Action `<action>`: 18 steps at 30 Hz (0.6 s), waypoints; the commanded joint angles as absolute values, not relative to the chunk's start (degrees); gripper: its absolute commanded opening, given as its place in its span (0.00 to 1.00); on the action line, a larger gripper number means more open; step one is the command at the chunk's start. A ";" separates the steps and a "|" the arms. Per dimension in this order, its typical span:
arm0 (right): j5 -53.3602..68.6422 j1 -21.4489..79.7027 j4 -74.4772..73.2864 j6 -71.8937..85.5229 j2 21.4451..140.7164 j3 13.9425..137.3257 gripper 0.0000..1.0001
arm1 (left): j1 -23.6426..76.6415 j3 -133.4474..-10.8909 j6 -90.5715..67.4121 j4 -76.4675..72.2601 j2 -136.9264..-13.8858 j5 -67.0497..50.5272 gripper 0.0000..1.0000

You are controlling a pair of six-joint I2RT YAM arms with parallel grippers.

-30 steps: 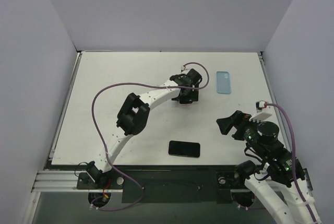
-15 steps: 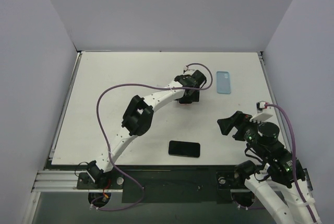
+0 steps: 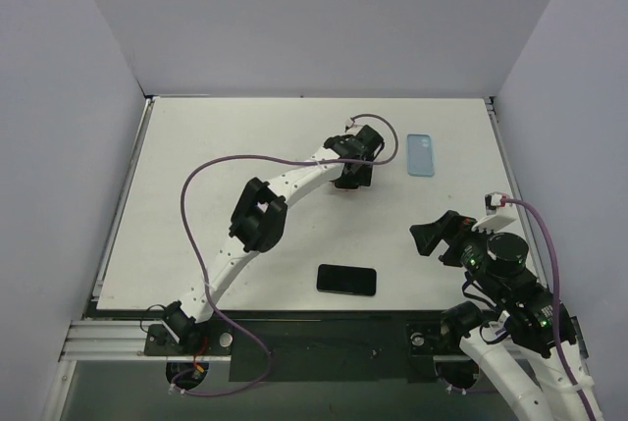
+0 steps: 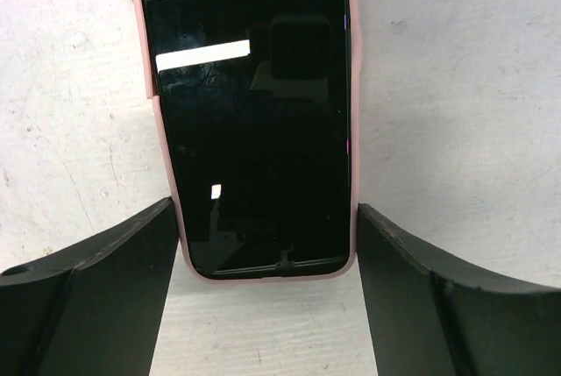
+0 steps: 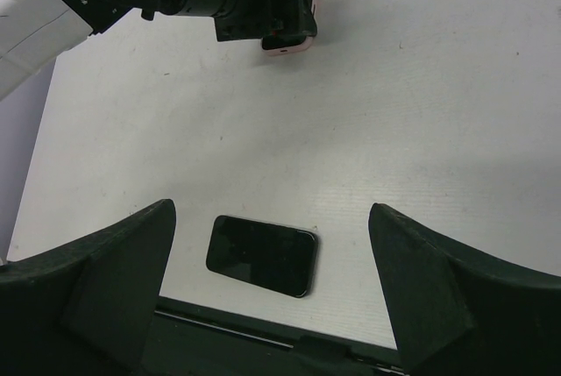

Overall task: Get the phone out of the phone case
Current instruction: Pick up the phone at the center of the board.

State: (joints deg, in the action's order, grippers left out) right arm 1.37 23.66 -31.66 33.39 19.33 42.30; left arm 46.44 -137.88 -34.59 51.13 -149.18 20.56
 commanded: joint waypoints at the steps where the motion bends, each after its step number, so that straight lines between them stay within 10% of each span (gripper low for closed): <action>1: 0.18 23.29 -31.55 33.57 20.30 43.24 0.86 | 45.09 -136.07 -29.28 51.59 -150.39 22.14 0.48; 10: 0.26 23.29 -30.41 33.49 20.83 41.49 0.86 | 45.09 -103.38 -21.45 40.08 -127.56 18.38 0.41; 14: 0.70 23.20 -28.92 33.31 21.44 41.04 0.86 | 45.09 -95.02 -20.04 36.65 -122.18 16.61 0.86; 18: 1.23 23.20 -28.39 33.40 22.06 41.04 0.86 | 44.56 -97.89 -19.34 38.66 -124.26 16.87 0.93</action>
